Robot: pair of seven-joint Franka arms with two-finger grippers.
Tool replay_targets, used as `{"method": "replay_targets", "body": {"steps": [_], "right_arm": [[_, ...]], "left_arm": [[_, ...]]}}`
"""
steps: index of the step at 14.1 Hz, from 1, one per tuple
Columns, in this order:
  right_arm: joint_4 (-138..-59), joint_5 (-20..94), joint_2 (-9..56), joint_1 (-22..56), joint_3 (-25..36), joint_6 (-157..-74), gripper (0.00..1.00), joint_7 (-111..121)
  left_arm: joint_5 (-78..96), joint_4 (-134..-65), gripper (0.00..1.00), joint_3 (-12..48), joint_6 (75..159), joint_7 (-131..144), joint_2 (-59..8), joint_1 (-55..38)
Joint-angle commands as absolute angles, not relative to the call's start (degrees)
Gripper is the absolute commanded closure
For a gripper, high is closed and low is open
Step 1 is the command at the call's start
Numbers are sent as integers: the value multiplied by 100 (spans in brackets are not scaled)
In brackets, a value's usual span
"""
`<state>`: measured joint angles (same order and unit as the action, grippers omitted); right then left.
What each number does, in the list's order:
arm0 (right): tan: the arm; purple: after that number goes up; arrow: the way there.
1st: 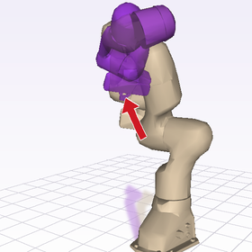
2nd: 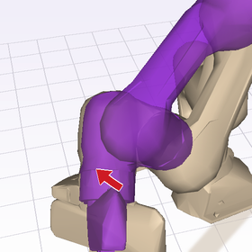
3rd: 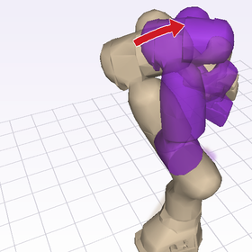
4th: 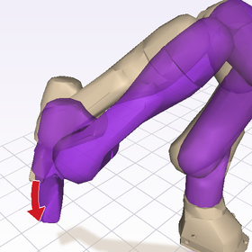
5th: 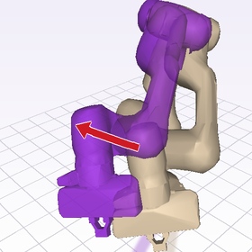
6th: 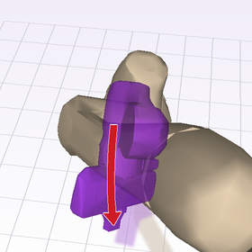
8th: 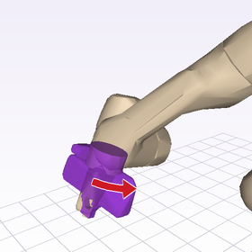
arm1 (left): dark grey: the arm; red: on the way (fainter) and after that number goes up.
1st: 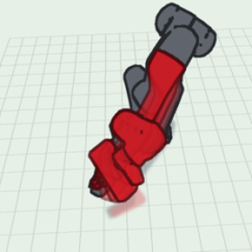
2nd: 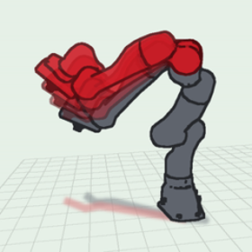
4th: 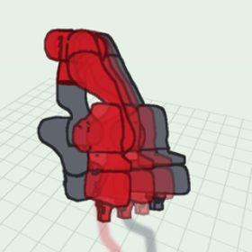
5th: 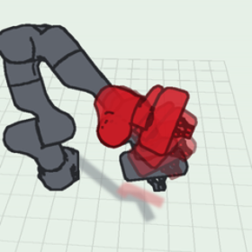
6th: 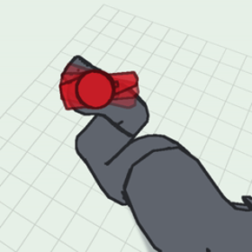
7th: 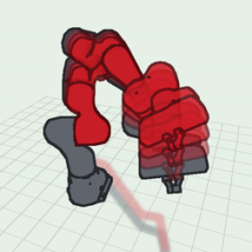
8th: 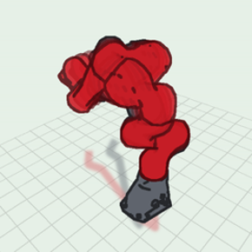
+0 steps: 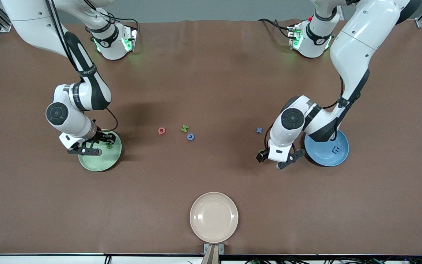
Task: Sort upper and lower case letters into plates
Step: 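Grasp the pink G with the right gripper while the left gripper reaches d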
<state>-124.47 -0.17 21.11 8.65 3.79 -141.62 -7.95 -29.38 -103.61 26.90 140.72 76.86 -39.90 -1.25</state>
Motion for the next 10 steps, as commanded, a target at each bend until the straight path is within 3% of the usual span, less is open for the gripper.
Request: {"method": "replay_targets", "body": {"steps": [1, 6, 10], "right_arm": [[-12226, 166, 1794, 966, 290, -13528, 0, -1210], [-12287, 272, 1608, 2239, 281, -13491, 0, -3529], [-12532, 308, 1652, 3276, 281, -14131, 0, -5042]], "left_arm": [[-2927, -10108, 0, 2698, 13931, 7988, -4174, -202], [-2918, -10063, 0, 2707, 13904, 8209, -4324, -299], [-2909, -10274, 1, 2716, 13869, 8200, -4263, -316]]}}
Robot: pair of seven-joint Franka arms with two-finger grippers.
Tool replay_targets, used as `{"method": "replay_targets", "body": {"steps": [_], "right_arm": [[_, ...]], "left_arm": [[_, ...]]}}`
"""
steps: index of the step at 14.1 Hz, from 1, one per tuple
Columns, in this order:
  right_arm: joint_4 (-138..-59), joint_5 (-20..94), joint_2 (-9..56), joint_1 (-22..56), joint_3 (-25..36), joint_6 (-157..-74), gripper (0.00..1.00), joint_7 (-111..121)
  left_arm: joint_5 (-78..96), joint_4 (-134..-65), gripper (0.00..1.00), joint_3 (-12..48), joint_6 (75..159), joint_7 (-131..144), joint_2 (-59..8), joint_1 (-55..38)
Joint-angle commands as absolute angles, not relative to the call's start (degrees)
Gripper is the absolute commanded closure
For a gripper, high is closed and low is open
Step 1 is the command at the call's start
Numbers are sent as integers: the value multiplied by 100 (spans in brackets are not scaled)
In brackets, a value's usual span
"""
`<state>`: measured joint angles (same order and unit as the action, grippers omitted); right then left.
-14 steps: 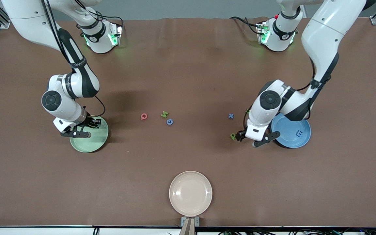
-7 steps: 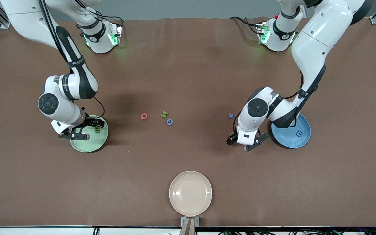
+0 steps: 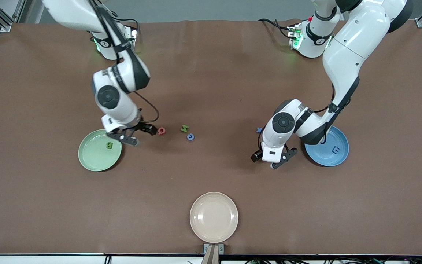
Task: Sort upper and lower case letters into plates
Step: 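Grasp the pink G with the right gripper while the left gripper reaches d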
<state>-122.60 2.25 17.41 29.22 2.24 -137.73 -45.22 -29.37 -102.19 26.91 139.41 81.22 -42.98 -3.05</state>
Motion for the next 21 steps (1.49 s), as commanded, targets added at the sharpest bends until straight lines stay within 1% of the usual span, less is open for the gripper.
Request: {"method": "replay_targets", "body": {"steps": [1, 3, 6, 10, 11, 13, 15, 21], "right_arm": [[-12594, 308, 1696, 3426, 290, -14342, 0, -5262], [-12639, 308, 1862, 3629, 290, -14571, 0, -5483], [-12639, 299, 2082, 3630, 299, -14791, 0, -5528], [-12639, 229, 2355, 3630, 325, -15082, 11, -5520], [-12639, 220, 2399, 3621, 334, -15134, 14, -5520], [-12656, 220, 2504, 3621, 343, -15266, 21, -5520], [-12665, 211, 2531, 3621, 369, -15284, 27, -5511], [-12674, 71, 2549, 3604, 431, -15284, 47, -5502]], "left_arm": [[-2909, -10283, 5, 2716, 13869, 8200, -4254, -316], [-2909, -10283, 17, 2733, 13869, 8209, -4254, -316], [-2900, -10283, 29, 2821, 13869, 8209, -4236, -290], [-2900, -10283, 34, 2935, 13641, 8200, -4210, -246], [-2900, -10283, 38, 2936, 13641, 8200, -4210, -246], [-2900, -10283, 48, 2936, 13641, 8200, -4210, -237], [-2900, -10275, 55, 2936, 13641, 8191, -4210, -229], [-2909, -10266, 55, 2936, 13641, 8165, -4210, -202]]}}
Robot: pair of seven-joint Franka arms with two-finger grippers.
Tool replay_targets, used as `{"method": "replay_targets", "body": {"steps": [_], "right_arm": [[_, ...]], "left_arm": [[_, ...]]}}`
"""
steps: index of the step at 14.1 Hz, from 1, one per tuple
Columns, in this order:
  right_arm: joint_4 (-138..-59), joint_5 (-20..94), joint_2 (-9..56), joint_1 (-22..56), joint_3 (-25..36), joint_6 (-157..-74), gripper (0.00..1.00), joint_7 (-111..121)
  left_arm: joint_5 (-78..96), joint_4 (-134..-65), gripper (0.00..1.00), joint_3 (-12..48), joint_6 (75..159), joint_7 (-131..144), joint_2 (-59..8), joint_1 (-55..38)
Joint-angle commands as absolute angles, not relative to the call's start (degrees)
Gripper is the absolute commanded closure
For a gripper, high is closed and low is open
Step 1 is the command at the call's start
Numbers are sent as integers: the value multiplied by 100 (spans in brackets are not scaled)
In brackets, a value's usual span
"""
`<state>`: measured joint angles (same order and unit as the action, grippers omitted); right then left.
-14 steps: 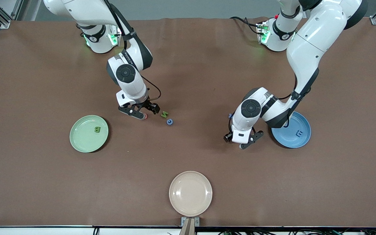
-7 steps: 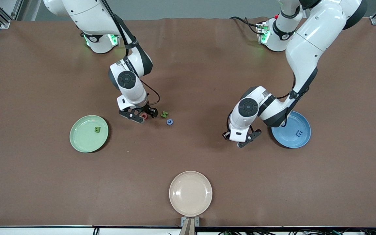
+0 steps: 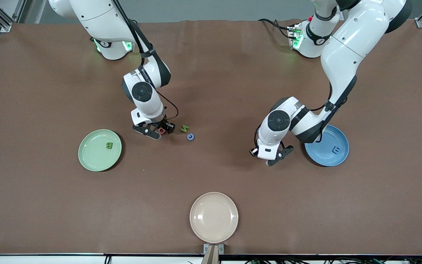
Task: Sort upper and lower case letters into plates
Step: 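Grasp the pink G with the right gripper while the left gripper reaches d, then release G over the green plate while the left gripper releases d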
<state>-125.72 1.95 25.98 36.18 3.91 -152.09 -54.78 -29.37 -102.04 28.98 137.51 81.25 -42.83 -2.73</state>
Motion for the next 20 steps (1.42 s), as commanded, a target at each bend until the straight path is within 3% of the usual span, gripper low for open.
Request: {"method": "replay_targets", "body": {"steps": [1, 5, 6, 8, 9, 15, 20], "right_arm": [[-12674, 36, 2549, 3604, 448, -15284, 51, -5502], [-12700, -105, 2531, 3560, 483, -15275, 56, -5502], [-12700, -114, 2531, 3568, 501, -15275, 65, -5502], [-12700, -114, 2514, 3560, 510, -15232, 94, -5493], [-12700, -114, 2479, 3551, 562, -15171, 98, -5476], [-12691, -123, 1487, 3088, 976, -13827, 100, -3915], [-12797, -114, 1327, 1839, 976, -13833, 100, -1885]], "left_arm": [[-2909, -10257, 55, 2927, 13641, 8148, -4210, -202], [-2918, -10248, 55, 2927, 13641, 8130, -4210, -176], [-2918, -10239, 55, 2927, 13641, 8121, -4210, -158], [-2953, -10222, 56, 2927, 13641, 8112, -4210, -149], [-2953, -10222, 61, 2927, 13641, 8112, -4210, -149], [-2927, -10230, 90, 2936, 13632, 8112, -4097, -158], [-2839, -10292, 97, 3032, 12834, 7482, -3307, 112]]}}
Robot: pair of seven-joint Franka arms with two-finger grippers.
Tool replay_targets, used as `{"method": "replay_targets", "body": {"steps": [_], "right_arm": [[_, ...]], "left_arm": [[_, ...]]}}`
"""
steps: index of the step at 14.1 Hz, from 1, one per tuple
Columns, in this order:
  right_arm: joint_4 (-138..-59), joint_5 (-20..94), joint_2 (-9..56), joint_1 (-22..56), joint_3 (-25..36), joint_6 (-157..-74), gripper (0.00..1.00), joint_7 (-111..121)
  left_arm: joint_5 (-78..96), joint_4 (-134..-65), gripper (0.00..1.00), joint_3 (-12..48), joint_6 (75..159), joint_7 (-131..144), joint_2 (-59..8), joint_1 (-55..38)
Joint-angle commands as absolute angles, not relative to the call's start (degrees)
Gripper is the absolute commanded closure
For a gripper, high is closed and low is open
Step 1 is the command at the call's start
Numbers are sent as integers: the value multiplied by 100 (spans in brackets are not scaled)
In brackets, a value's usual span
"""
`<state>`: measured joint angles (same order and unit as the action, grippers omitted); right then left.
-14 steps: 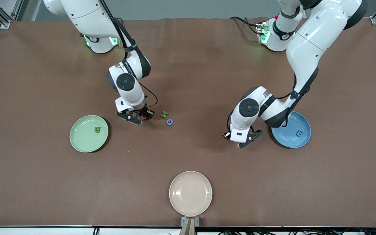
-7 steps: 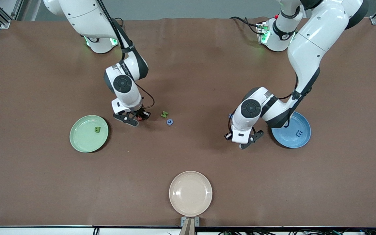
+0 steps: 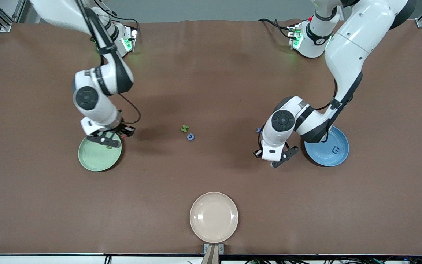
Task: Sort upper and lower case letters into plates
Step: 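Release G over the green plate while the left gripper releases d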
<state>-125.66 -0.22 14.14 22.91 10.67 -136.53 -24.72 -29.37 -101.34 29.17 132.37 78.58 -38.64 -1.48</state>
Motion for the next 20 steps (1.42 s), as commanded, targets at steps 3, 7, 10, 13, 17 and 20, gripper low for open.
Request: {"method": "replay_targets", "body": {"steps": [3, 7, 10, 13, 17, 20], "right_arm": [[-13042, -105, 1423, 1241, 958, -14482, 100, -1013], [-13078, -88, 1968, 897, 940, -15038, 98, -414], [-13069, -35, 2100, 923, 923, -15056, 97, -413], [-13025, -35, 2162, 940, 923, -15047, 81, -413], [-12938, -26, 2118, 958, 879, -14968, 0, -422], [-12684, 35, 1891, 1002, 642, -14285, 0, -736]], "left_arm": [[-2777, -10817, 97, 3969, 12753, 6498, -2875, 1489], [-2961, -11661, 97, 5544, 12762, 4952, -2813, 4038], [-3759, -12066, 97, 5572, 12928, 4430, -2856, 4683], [-4182, -12304, 97, 5546, 13419, 4438, -3066, 4965], [-4824, -12506, 97, 5528, 13518, 4438, -3401, 5256], [-5115, -12516, 95, 5415, 13552, 4447, -3611, 5273]]}}
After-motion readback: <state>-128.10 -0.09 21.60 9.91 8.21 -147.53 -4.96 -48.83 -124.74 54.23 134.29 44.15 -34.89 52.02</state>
